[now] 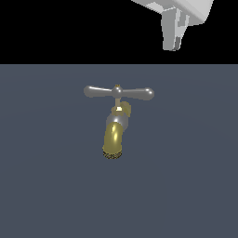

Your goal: Turn on the faucet by rotating a designated handle.

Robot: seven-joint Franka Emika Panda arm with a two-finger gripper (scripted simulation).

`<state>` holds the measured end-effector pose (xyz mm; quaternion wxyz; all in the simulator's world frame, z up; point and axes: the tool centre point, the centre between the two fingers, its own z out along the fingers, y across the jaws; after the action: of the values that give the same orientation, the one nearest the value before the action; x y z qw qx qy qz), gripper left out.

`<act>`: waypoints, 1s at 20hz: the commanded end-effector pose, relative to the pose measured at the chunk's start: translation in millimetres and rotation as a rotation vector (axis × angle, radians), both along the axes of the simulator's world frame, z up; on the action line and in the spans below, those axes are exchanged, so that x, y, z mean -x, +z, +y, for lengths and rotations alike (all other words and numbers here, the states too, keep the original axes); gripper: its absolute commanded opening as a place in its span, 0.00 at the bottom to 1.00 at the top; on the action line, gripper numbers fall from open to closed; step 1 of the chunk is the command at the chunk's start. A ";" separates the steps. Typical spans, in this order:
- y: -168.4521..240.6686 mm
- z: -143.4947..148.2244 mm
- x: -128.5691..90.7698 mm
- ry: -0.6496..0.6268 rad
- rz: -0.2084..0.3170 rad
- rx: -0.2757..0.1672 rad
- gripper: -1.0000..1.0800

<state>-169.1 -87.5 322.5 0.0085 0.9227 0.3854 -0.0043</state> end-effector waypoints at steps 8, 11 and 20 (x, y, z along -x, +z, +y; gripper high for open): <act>-43.7 -9.5 -34.8 0.214 0.001 -0.002 0.00; -56.6 -10.6 -45.6 0.277 0.001 -0.003 0.00; -92.5 -9.0 -76.0 0.454 0.003 -0.008 0.00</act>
<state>-98.1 -96.9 235.7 0.0050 0.8208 0.5712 -0.0023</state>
